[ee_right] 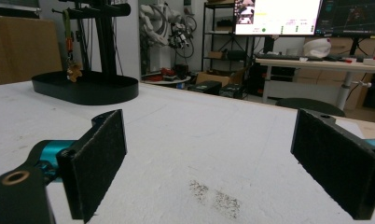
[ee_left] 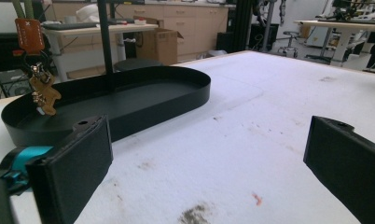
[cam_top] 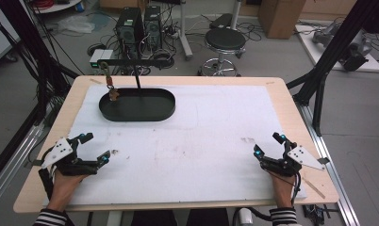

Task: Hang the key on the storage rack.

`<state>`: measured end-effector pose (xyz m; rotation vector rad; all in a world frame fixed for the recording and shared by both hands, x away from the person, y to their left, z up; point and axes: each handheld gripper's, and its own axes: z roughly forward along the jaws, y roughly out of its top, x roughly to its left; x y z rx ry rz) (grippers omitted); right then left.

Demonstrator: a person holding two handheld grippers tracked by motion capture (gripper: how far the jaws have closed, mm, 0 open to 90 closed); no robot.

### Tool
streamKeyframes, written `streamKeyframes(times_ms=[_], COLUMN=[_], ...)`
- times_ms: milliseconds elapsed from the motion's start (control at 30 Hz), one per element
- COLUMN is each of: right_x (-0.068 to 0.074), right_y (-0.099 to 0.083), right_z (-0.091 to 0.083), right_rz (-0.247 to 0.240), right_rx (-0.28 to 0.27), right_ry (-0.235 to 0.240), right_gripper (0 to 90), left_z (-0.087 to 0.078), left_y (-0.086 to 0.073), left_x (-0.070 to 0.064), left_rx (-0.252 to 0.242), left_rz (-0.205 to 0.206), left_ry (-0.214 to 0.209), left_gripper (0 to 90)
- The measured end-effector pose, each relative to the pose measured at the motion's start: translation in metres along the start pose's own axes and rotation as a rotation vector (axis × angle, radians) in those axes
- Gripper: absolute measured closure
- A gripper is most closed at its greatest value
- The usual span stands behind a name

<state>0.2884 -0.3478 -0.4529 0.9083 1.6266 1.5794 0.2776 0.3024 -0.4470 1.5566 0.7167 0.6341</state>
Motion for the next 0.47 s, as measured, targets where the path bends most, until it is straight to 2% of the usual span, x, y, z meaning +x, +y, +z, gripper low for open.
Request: streamKeyframes(times_ms=[67, 100, 133, 233, 367, 467], right_x=[0.0, 0.0, 0.0, -0.0002, -0.0005, -0.0005], right_y=[0.0, 0.0, 0.0, -0.0001, -0.0002, -0.0001], right_z=[0.0, -0.0001, -0.0001, -0.0002, -0.0004, -0.0004], right_rz=[0.001, 0.0, -0.002, 0.001, 0.002, 0.004], right_rx=[0.0, 0.0, -0.002, -0.001, -0.001, -0.001], right_ry=[-0.001, 0.001, 0.0, 0.001, 0.002, 0.001], right_gripper=[9.5, 9.5, 9.5, 9.5, 9.4, 9.5], left_z=[-0.0006, -0.0027, -0.0024, -0.0023, -0.0037, -0.0046], left_y=[-0.0025, -0.0029, -0.0041, -0.0046, -0.0053, -0.0057], left_x=[-0.0006, -0.0024, -0.0026, -0.0047, -0.0029, -0.0035], left_rx=[0.0, -0.037, -0.039, -0.037, -0.052, -0.061], left_rz=[0.005, 0.017, 0.024, 0.041, 0.013, 0.017], left_ry=[0.002, 0.02, 0.007, 0.022, 0.042, 0.045], left_gripper=[1.7, 1.7, 1.7, 1.7, 1.7, 1.7])
